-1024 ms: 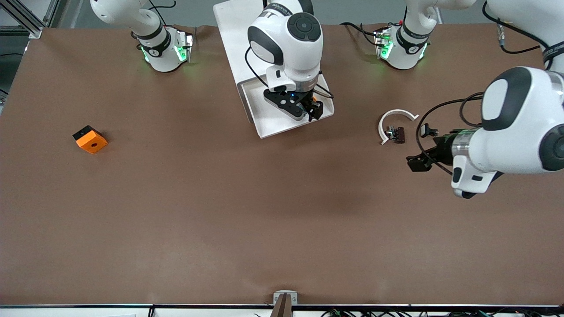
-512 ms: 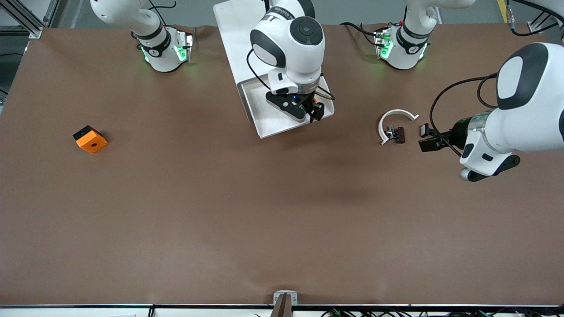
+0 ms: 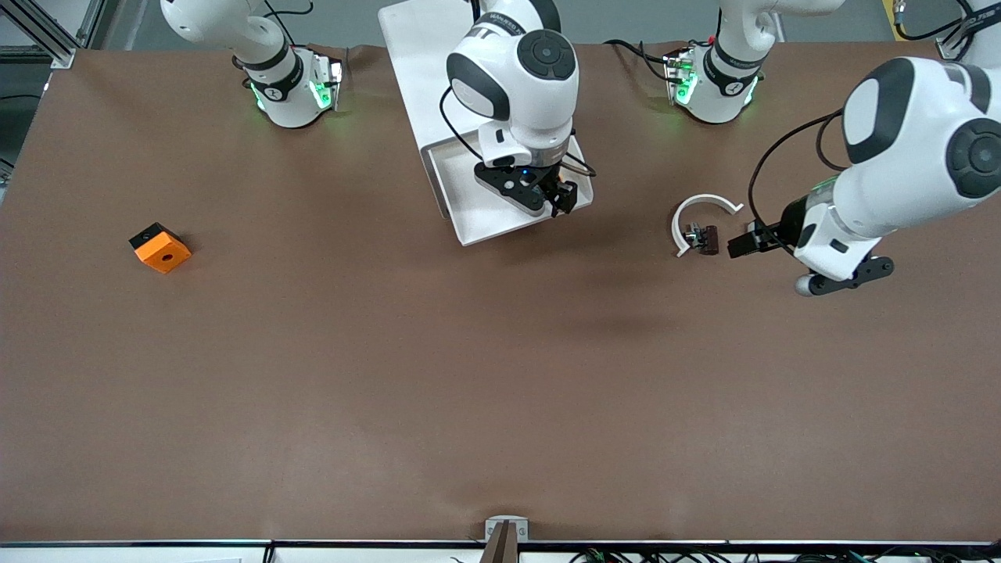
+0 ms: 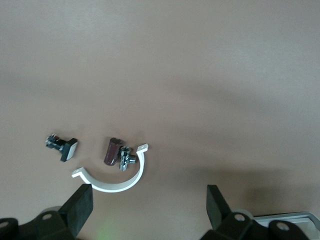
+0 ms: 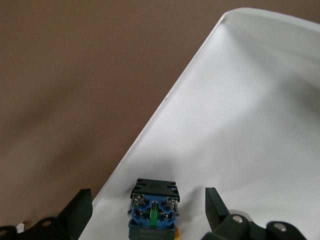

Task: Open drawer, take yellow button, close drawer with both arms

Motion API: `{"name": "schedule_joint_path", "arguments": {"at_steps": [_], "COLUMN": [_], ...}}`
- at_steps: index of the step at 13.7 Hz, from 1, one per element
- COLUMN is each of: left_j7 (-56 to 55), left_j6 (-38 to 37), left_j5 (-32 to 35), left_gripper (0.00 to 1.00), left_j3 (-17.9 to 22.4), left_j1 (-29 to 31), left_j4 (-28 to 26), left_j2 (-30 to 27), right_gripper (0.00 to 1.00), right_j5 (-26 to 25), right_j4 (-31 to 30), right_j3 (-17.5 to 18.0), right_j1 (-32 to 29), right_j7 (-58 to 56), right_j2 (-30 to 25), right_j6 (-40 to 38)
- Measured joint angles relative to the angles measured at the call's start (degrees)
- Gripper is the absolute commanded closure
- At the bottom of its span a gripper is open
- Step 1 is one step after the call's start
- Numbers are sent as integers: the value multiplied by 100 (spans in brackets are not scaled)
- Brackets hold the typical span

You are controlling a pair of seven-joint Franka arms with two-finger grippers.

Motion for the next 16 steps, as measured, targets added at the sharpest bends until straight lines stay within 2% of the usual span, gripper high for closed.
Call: {"name": "schedule_joint_path", "arguments": {"at_steps": [3,6,7,9,10,12,16], "left_j7": [0,-30,-54,-105,-107,-110,-111], "left_j6": [183,183,183,170,161,115,53], "left_j5": [0,0,0,0,0,0,0], "left_gripper": [0,0,0,0,0,0,0], "left_j3": [-107,-206,-236,-272,-280,-281,-300], "left_j1": [-25,-26,-26,-26,-26,-26,-26], "left_j4": [-165,-241,-273,-322,-334,-349,-364], "left_j2": [-3,-3,-3,-4,-8,-39,-105], "right_gripper": [1,15,24,34,44,58,100], "right_j5": [0,0,0,0,0,0,0], "right_j4": [5,8,8,8,8,8,10], "right_j3": [0,0,0,0,0,0,0], "right_j1": [2,2,2,3,3,4,4], "right_j7": [0,0,0,-4,-5,-7,-8], "right_j2": [0,0,1,1,3,5,6], "right_j6": [0,0,0,0,0,0,0]}}
